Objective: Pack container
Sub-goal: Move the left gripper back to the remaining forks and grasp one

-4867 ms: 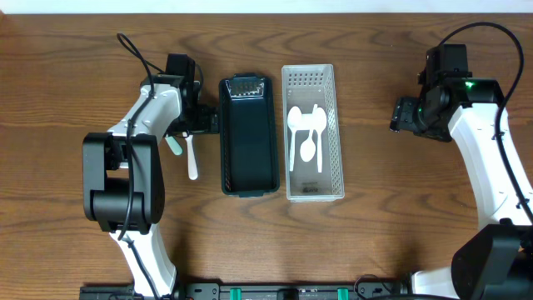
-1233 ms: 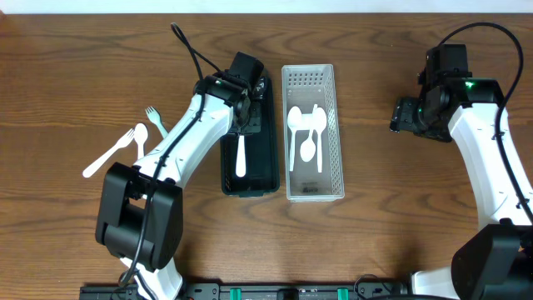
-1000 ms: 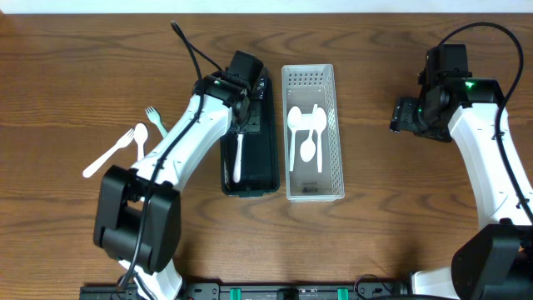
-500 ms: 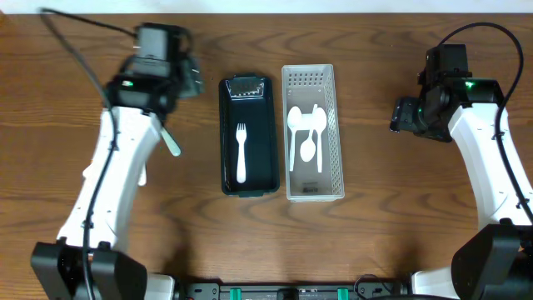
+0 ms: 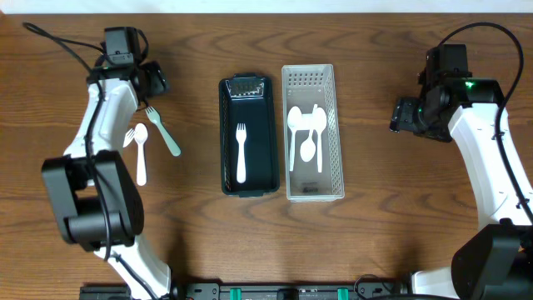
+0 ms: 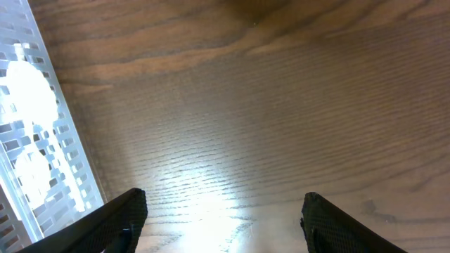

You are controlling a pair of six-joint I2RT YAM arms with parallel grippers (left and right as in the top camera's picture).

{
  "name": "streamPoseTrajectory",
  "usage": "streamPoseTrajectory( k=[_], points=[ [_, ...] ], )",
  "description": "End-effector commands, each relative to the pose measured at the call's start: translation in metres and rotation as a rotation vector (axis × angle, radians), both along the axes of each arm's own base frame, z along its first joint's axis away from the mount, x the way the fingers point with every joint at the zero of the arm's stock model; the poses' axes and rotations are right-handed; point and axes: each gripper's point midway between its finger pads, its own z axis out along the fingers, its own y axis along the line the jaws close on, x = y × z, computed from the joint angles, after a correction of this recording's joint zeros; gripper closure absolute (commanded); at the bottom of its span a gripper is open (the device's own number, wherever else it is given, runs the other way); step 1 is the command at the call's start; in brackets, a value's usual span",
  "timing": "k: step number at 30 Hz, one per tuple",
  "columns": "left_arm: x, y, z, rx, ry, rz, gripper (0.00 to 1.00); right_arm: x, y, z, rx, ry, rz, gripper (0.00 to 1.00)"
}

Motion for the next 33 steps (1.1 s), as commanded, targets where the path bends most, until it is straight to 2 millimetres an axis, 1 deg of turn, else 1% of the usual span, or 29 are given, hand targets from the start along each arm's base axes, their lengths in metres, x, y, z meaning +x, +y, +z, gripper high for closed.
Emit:
streamPoseTrajectory(
  k=[1, 5, 10, 15, 21, 27, 33],
  points=[
    [0.001, -0.003, -0.024, -0.018, 0.047, -0.021, 0.16, 0.0, 0.004, -0.002, 0.001, 0.008, 0.019, 0.26],
    [-0.001, -0.008, -0.043, -0.052, 0.083, -0.034, 0.16, 0.0, 0.004, -0.002, 0.001, 0.008, 0.019, 0.26],
    [-0.002, -0.012, -0.055, -0.1, 0.101, -0.038, 0.16, 0.0, 0.004, -0.002, 0.001, 0.008, 0.019, 0.26],
    [-0.011, -0.015, -0.067, -0.126, 0.15, -0.039, 0.16, 0.0, 0.004, -0.002, 0.001, 0.008, 0.019, 0.26],
    [-0.014, -0.015, -0.07, -0.127, 0.161, -0.037, 0.16, 0.0, 0.004, -0.002, 0.001, 0.008, 0.02, 0.26],
    [-0.022, -0.016, -0.074, -0.131, 0.195, -0.035, 0.16, 0.0, 0.004, -0.002, 0.001, 0.008, 0.02, 0.25],
    [-0.025, -0.016, -0.077, -0.133, 0.204, -0.035, 0.16, 0.0, 0.004, -0.002, 0.001, 0.008, 0.02, 0.25]
  ],
)
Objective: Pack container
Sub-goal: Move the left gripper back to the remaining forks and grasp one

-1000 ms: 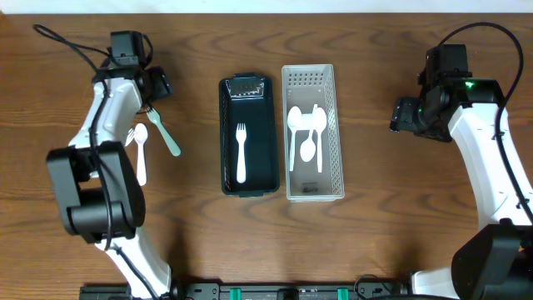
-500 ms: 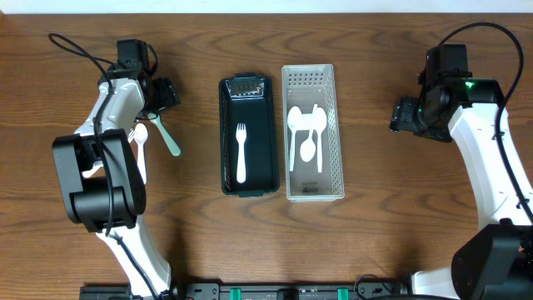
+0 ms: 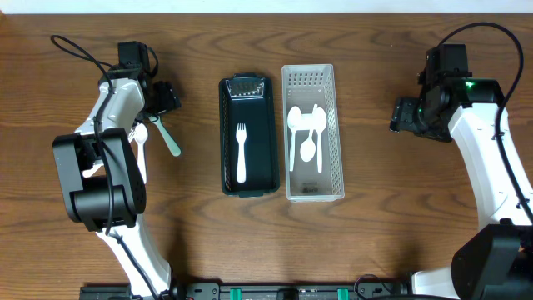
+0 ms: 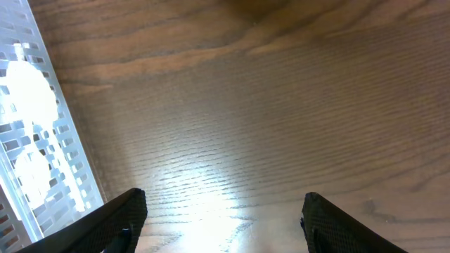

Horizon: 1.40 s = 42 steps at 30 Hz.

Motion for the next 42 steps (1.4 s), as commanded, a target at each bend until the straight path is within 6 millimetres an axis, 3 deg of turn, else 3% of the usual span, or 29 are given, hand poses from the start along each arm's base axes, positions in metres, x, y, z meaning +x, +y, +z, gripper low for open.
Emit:
streamPoseTrajectory(
  k=[1, 20, 28, 36, 38, 42],
  points=[
    [-0.008, 0.0, -0.013, -0.013, 0.035, -0.003, 0.16, 0.0, 0.004, -0.002, 0.001, 0.008, 0.02, 0.25],
    [-0.018, -0.002, -0.029, -0.016, 0.069, -0.003, 0.16, 0.0, 0.004, -0.002, 0.001, 0.008, 0.02, 0.25],
    [-0.031, -0.003, -0.053, -0.027, 0.144, -0.003, 0.16, -0.001, 0.004, -0.002, 0.001, 0.011, 0.02, 0.26],
    [-0.031, -0.003, -0.054, -0.028, 0.148, -0.003, 0.17, -0.002, 0.004, -0.003, 0.001, 0.015, 0.019, 0.26],
    [-0.031, -0.004, -0.054, -0.028, 0.148, -0.003, 0.23, -0.002, 0.004, -0.003, 0.001, 0.015, 0.019, 0.26],
    [-0.031, -0.004, -0.054, -0.028, 0.148, -0.003, 0.46, -0.002, 0.004, -0.003, 0.001, 0.016, 0.02, 0.26]
  ],
)
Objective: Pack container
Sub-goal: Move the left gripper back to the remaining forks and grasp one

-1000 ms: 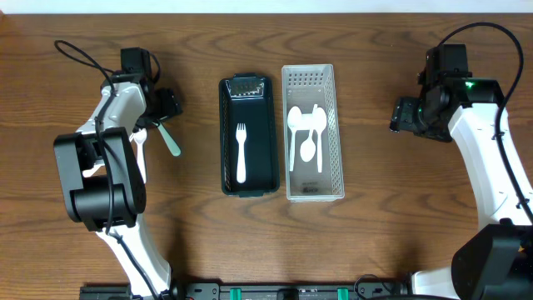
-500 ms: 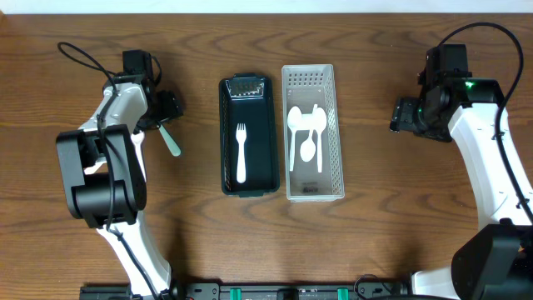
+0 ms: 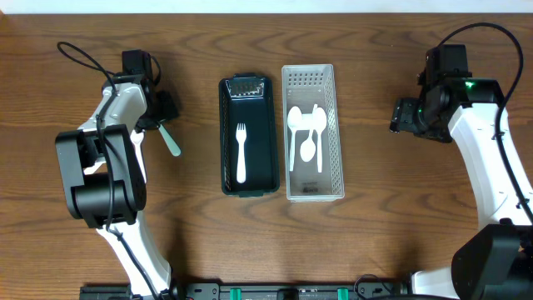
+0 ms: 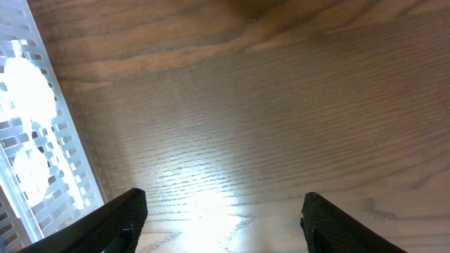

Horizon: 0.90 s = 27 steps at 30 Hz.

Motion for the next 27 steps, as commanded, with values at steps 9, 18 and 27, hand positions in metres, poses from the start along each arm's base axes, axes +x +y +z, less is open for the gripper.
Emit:
streamPoseTrajectory(
  k=[9, 18, 27],
  points=[
    [-0.015, -0.003, -0.029, -0.024, 0.08, -0.008, 0.6, 0.0, 0.004, -0.002, 0.001, 0.007, 0.019, 0.25],
    [-0.005, -0.001, -0.022, -0.02, 0.053, -0.008, 0.68, 0.0, 0.004, -0.002, 0.001, 0.008, 0.02, 0.25],
    [0.004, 0.0, -0.007, -0.013, 0.01, -0.011, 0.87, 0.0, 0.004, -0.002, 0.001, 0.007, 0.02, 0.25]
  ],
)
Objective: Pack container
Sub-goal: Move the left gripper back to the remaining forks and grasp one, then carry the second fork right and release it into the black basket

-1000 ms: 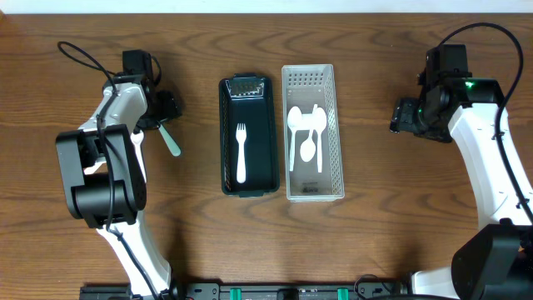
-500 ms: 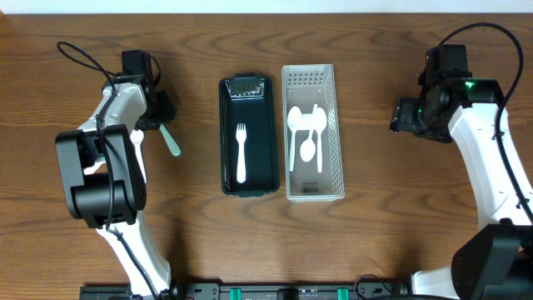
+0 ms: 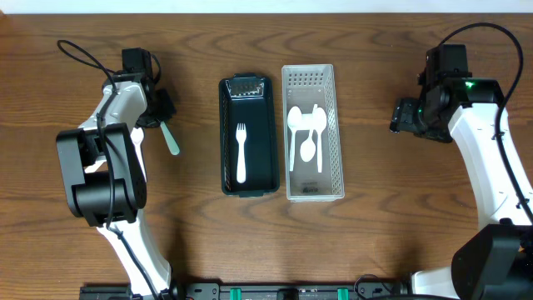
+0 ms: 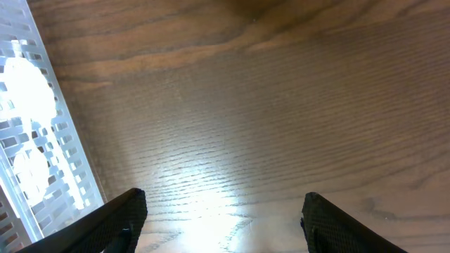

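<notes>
The dark green container [image 3: 226,142] holds a white fork [image 3: 241,154]. Beside it on the right, the white perforated container [image 3: 333,125] holds white spoons [image 3: 306,133]. A green fork [image 3: 171,142] lies on the table left of the containers, only its handle showing. My left gripper [image 3: 160,108] sits over the fork's head, and how its jaws stand is hidden. Where the white spoon lay, my left arm covers the table. My right gripper [image 4: 223,198] stands open over bare wood, right of the white container [image 4: 35,140].
The wooden table [image 3: 375,217] spreads around both containers. My left arm [image 3: 104,167] runs down the left side and my right arm [image 3: 491,167] down the right. Cables trail at the back corners.
My left gripper was behind the green fork and white spoon, both in full view. Then it was over the fork's head with the arm swung across the spoon, and it has stayed there. The fork has not shifted. My right gripper stayed open and still.
</notes>
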You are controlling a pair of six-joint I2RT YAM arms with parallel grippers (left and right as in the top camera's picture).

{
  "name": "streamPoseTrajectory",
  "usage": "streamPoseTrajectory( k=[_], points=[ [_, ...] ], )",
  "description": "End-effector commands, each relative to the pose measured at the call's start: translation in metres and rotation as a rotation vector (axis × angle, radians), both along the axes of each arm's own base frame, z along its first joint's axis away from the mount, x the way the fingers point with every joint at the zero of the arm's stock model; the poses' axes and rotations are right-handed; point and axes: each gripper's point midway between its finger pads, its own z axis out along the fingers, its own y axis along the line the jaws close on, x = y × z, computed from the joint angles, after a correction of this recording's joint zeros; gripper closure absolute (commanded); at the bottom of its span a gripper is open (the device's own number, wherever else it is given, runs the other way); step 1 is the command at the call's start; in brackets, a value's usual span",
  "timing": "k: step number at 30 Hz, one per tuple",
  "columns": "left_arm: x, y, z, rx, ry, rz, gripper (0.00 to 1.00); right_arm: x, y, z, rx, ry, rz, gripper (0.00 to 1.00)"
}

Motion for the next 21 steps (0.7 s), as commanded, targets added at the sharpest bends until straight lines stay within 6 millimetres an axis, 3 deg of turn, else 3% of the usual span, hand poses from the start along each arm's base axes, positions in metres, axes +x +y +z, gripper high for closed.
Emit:
streamPoseTrajectory(
  k=[1, 5, 11, 16, 19, 21],
  points=[
    [-0.001, -0.001, -0.004, -0.012, 0.012, -0.01, 0.89, 0.0, 0.004, -0.002, 0.001, 0.007, 0.019, 0.25],
    [0.001, -0.003, 0.023, -0.007, -0.032, -0.014, 0.9, 0.0, 0.004, -0.002, 0.001, 0.007, 0.02, 0.25],
    [-0.013, -0.031, 0.097, 0.0, -0.11, -0.076, 0.94, 0.0, 0.004, -0.002, 0.001, 0.007, 0.02, 0.25],
    [-0.034, -0.081, 0.16, -0.003, -0.198, -0.193, 0.94, 0.0, 0.004, -0.002, 0.001, 0.007, 0.02, 0.25],
    [-0.049, -0.118, 0.18, -0.013, -0.223, -0.286, 0.94, 0.0, 0.004, -0.002, 0.001, 0.007, 0.02, 0.25],
    [-0.059, -0.143, 0.182, -0.02, -0.214, -0.35, 0.94, 0.0, 0.004, -0.002, 0.001, 0.008, 0.02, 0.26]
  ],
)
